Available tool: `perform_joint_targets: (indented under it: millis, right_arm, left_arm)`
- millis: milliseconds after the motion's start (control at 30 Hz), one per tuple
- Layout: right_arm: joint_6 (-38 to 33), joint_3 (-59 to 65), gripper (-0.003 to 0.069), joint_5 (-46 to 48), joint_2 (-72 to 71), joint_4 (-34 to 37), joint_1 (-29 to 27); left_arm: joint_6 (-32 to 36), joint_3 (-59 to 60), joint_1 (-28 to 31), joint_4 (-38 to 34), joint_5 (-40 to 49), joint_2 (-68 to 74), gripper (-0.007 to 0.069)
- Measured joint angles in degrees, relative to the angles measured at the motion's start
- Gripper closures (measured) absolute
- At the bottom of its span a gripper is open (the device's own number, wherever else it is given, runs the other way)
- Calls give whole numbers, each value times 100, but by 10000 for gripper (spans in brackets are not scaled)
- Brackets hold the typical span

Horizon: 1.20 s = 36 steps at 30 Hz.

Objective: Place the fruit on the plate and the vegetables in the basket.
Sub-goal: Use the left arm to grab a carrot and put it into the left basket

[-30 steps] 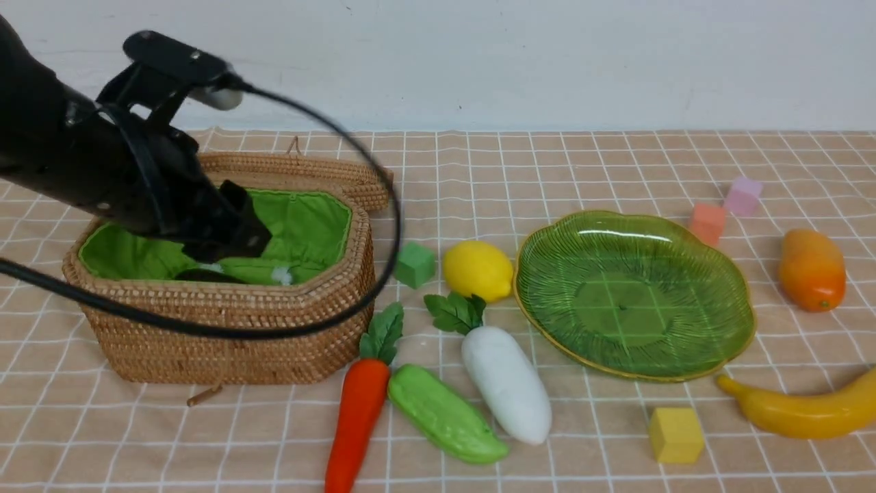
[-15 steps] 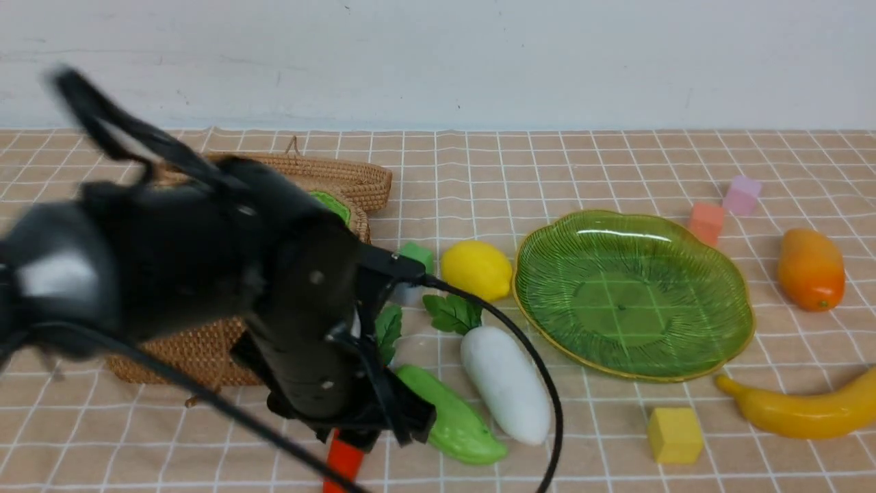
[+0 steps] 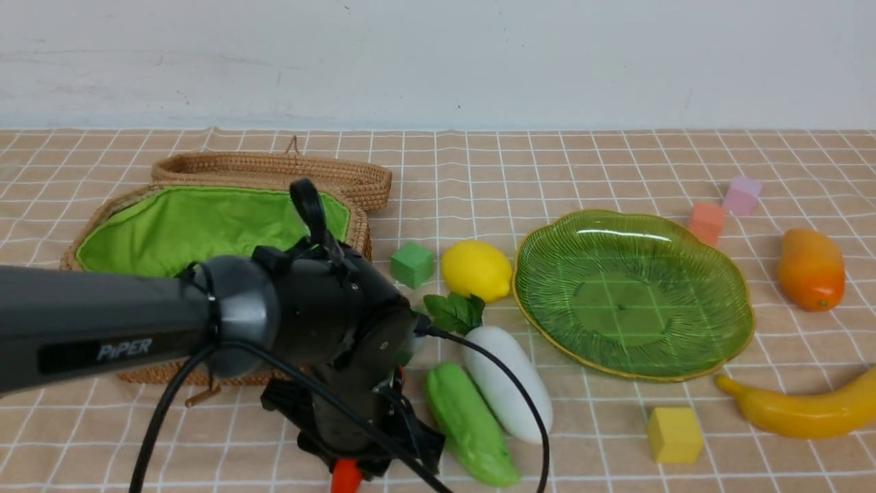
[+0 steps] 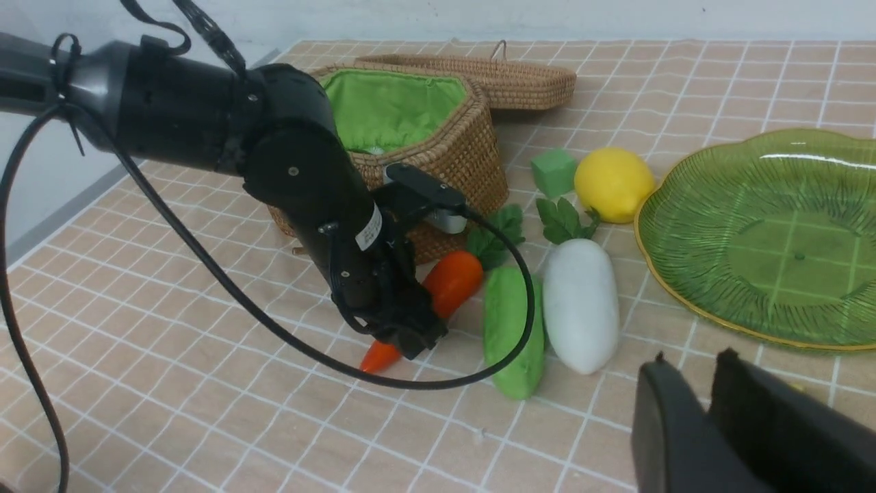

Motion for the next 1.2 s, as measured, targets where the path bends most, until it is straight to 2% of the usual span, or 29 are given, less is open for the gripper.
perform_joint_targets:
  millis: [300, 367, 500, 533, 600, 633, 667, 733, 833, 900, 967, 1100, 1133, 1200]
  right_arm:
    - [0, 0, 539, 13, 0, 0, 0]
    - [0, 0, 539, -32, 0, 0, 0]
    - [0, 0, 539, -263, 0, 0, 0]
    - [0, 0, 539, -274, 0, 0, 0]
    - [0, 0, 539, -328, 0, 6, 0]
    - [0, 0, 539, -329, 0, 6, 0]
    - [0, 0, 539, -348, 0, 6, 0]
    - [0, 0, 539, -348, 0, 6, 0]
    - [0, 0, 539, -348, 0, 6, 0]
    - [0, 0, 539, -318, 0, 6, 0]
    - [0, 0, 539, -266, 0, 6, 0]
    - [0, 0, 539, -186, 0, 6, 0]
    - [0, 0, 539, -162, 0, 6, 0]
    - [0, 0, 539, -120, 0, 0, 0]
  left_arm:
    - [38, -151, 0, -22, 224, -919, 368]
    - [295, -197, -1, -34, 281, -1314, 368]
    - [1720, -279, -60, 176, 488, -2382, 368]
    - [1816, -288, -60, 204, 511, -2426, 368]
    - [3449, -327, 147, 622, 682, -2890, 368]
    - [3593, -327, 147, 643, 695, -2915, 368]
    - [4579, -334, 441, 754, 727, -3046, 368]
    - [5746, -334, 931, 756, 671, -3046, 368]
    - [6823, -334, 1619, 623, 429, -2859, 368]
    - [7254, -334, 2051, 577, 178, -2642, 368]
    - [7356, -334, 2344, 577, -139, -2429, 368]
    - [7340, -334, 2552, 718, -499, -2168, 338]
    - [7256, -334, 2572, 840, -578, -2090, 253]
    - [7080, -334, 2576, 891, -645, -2062, 134]
